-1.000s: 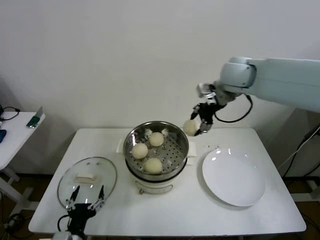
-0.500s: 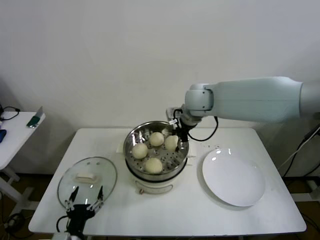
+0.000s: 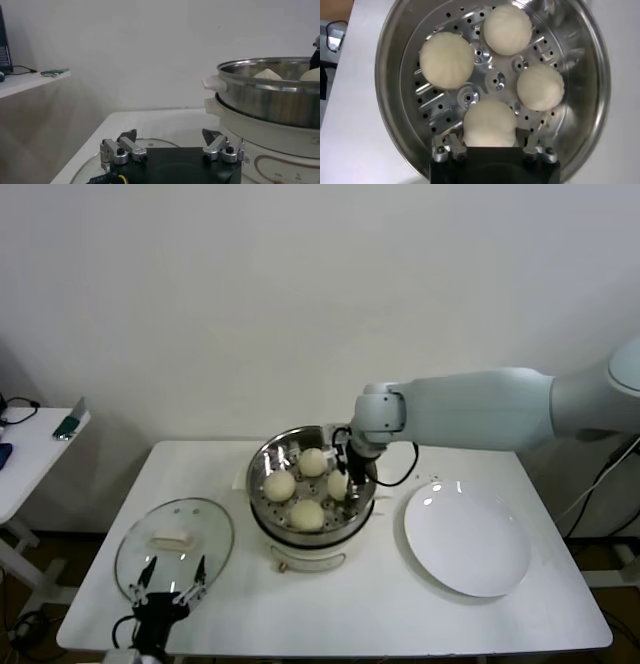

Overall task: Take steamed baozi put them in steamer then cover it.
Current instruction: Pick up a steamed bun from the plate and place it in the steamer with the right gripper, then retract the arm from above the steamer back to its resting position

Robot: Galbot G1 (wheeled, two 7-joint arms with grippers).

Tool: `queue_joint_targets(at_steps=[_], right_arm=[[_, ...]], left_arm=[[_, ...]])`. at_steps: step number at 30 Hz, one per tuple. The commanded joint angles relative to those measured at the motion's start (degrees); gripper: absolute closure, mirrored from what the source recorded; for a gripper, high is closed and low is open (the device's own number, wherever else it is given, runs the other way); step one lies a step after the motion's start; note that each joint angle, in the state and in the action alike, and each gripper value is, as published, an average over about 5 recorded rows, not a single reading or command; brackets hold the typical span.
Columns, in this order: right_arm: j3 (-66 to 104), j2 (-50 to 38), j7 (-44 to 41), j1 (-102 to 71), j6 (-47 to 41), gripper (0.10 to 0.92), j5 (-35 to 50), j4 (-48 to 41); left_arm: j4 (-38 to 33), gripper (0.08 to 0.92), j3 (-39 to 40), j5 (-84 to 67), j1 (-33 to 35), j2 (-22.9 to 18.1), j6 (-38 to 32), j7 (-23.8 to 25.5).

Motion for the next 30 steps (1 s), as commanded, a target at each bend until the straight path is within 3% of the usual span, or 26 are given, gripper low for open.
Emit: queue_joint_targets(at_steps=[1, 6, 13, 16, 19, 22, 24, 30], right_arm=[[-0.22, 0.75, -0.4, -0.57, -0.13, 0.267, -0.17, -0.49], [0.42, -1.8, -6.32, 3.7, 5.16, 0.208, -0.84, -0.85], [2.62, -12.07, -17.73, 12.49, 13.71, 0.203, 2.6, -2.02], [6.22, -18.8, -9.92, 10.82, 12.88, 0.202, 8.05, -0.43], [14.63, -27.3, 5.34, 3.26, 13.26, 0.203, 10.54, 1.12], [30.19, -35.38, 22.14, -11.22, 15.29, 0.203, 10.59, 1.4], [44.32, -40.11, 29.04, -23.93, 16.56, 0.203, 10.29, 1.94], [89.6, -48.78, 28.84, -68.37, 18.43, 0.203, 4.3, 9.6]], left_arm=[[0.2, 0.177, 0.02, 0.23, -0.09, -0.03, -0.16, 0.0], [-0.11, 0.177, -0.01, -0.24, 0.0, 0.05, 0.12, -0.01], [-0.88, 0.177, -0.11, -1.13, 0.05, 0.24, 0.66, 0.02], [-1.14, 0.177, -0.17, -1.54, 0.22, 0.48, 0.86, -0.1], [-1.38, 0.177, -0.11, -1.76, 0.43, 0.85, 1.05, -0.19], [-1.66, 0.177, -0.09, -2.09, 0.52, 1.23, 1.18, -0.21], [-1.73, 0.177, -0.1, -2.41, 0.31, 1.53, 1.69, -0.59], [-1.37, 0.177, 0.25, -3.41, -1.22, 2.39, 4.53, -2.97]])
